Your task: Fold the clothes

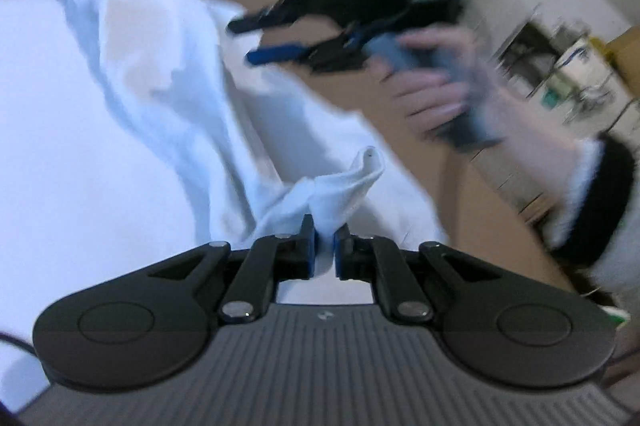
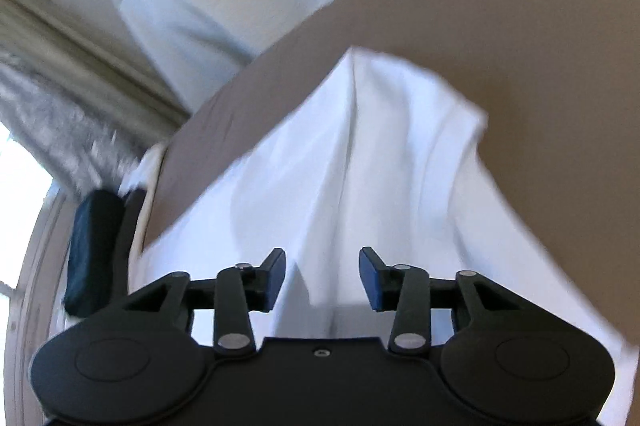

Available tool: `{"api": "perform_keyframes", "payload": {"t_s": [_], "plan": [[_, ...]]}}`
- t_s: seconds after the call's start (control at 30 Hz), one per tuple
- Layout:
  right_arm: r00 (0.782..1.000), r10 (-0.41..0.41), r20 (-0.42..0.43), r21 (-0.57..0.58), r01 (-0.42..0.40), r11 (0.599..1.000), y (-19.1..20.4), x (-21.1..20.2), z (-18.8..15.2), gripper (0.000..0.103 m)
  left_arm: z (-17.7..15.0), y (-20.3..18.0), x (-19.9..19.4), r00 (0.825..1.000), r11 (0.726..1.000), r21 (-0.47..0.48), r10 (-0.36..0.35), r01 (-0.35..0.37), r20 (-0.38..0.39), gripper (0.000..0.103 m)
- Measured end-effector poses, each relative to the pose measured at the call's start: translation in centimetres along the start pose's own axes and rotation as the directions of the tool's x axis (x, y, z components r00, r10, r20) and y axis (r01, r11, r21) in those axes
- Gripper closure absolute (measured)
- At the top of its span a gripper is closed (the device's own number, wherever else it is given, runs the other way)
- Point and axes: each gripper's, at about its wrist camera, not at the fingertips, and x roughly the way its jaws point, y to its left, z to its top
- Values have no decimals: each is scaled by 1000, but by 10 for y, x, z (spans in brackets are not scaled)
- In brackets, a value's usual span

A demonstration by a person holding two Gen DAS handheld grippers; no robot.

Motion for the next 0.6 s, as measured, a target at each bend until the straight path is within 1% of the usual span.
{"api": "perform_keyframes", "payload": {"t_s": [0.03,0.07,0.1,0.13,0.17,0.2,0.3,0.33,0.37,0.4,0.43,0.47,0.5,0.53,0.6], "plan": [[1000,1,-10,-3,-1,1000,2,1,-5,55,-3,-1,3,1000,1000,-27,4,-4,-20,88],[1000,3,-19,-6,-3,1000,4,3,-10,55,-6,-2,5,999,998,-55,3,-5,-35,81],[1000,4,-29,-9,-4,1000,6,4,-14,52,-7,-1,5,999,996,-91,-17,15,-29,76],[999,5,-38,-12,-6,1000,8,5,-19,50,-8,-1,5,999,992,-121,-34,31,-23,64],[999,7,-48,-15,-8,1000,10,6,-24,45,-8,-2,1,999,991,-130,-39,36,-21,59],[998,4,-57,-17,-5,1000,12,8,-28,44,-9,-3,-4,999,990,-137,-38,35,-20,59],[994,-66,-85,-25,64,998,15,17,-38,44,-12,-3,-30,1000,993,-116,25,-26,-9,58],[992,-84,-90,-42,80,996,18,19,-42,44,-5,4,-36,999,992,-127,30,-28,17,55],[992,-93,-85,-73,87,994,22,20,-47,44,1,13,-45,998,988,-153,21,-11,63,49],[992,-95,-80,-115,85,990,27,20,-51,47,4,24,-57,992,982,-189,4,21,128,45],[992,-97,-75,-158,84,984,32,20,-55,66,7,36,-66,983,972,-232,0,42,182,36],[992,-103,-69,-198,87,976,36,21,-58,75,10,48,-70,977,957,-288,19,45,214,34],[990,-123,-62,-232,106,967,41,24,-60,88,13,59,-72,974,943,-333,46,31,220,34],[988,-150,-43,-254,134,958,45,24,-61,95,14,66,-74,976,934,-356,61,18,210,35],[982,-188,28,-289,187,939,54,19,-63,95,14,68,-75,981,934,-356,63,6,184,36]]}}
